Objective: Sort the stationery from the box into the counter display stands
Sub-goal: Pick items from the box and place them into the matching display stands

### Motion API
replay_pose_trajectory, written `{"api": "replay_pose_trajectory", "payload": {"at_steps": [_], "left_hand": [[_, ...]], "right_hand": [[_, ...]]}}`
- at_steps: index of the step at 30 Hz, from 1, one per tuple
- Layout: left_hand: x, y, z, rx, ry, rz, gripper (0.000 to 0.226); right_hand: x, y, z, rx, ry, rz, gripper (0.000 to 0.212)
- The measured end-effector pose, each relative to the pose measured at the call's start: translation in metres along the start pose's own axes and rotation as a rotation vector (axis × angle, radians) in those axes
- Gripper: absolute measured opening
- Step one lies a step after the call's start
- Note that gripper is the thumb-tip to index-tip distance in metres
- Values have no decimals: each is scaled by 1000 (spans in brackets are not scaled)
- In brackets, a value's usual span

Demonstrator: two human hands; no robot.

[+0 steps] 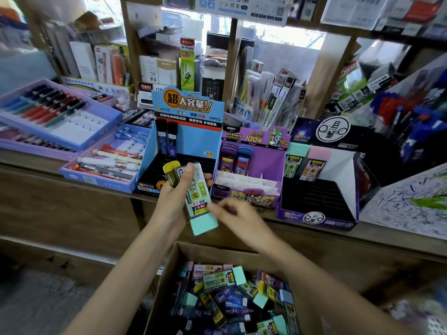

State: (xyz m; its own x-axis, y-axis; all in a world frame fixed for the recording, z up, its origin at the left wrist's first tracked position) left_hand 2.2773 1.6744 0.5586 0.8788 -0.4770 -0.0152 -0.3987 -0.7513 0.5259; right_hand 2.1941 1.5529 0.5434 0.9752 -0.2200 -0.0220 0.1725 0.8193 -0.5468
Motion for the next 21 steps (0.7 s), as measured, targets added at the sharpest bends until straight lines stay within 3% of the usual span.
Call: {"api": "replay_pose_trajectory", "payload": {"at_steps": [5,8,11,17,21], "left_hand": [[-1,7,1,80,-15,12,32],[0,9,0,84,-11,1,19],[1,16,2,119,-10,37,7],[0,38,22,259,-73,116,20],[1,51,33,316,-107,204,17]], "right_hand": [[-11,-2,-9,328,67,-24,11],[-15,-20,-12,593,145,-84,8],[-18,-47,-8,793,155,-163,23],[-23,-92,2,510,110,-390,23],[-36,-114,6,381,22,-370,13]]}}
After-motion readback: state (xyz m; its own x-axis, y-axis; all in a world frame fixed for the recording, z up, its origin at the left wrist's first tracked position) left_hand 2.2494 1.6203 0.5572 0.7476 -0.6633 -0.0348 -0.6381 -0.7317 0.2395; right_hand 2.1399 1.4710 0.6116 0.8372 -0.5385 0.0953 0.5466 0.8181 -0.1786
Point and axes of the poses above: each hand's wrist, its own x-axis towards the middle knuckle, its own y-axis out of the palm, z = x × y, the point moved 1 cm from there along x, towards the middle knuckle, and after that the axes turned 4 degrees about -x, right-handed, at the moved point
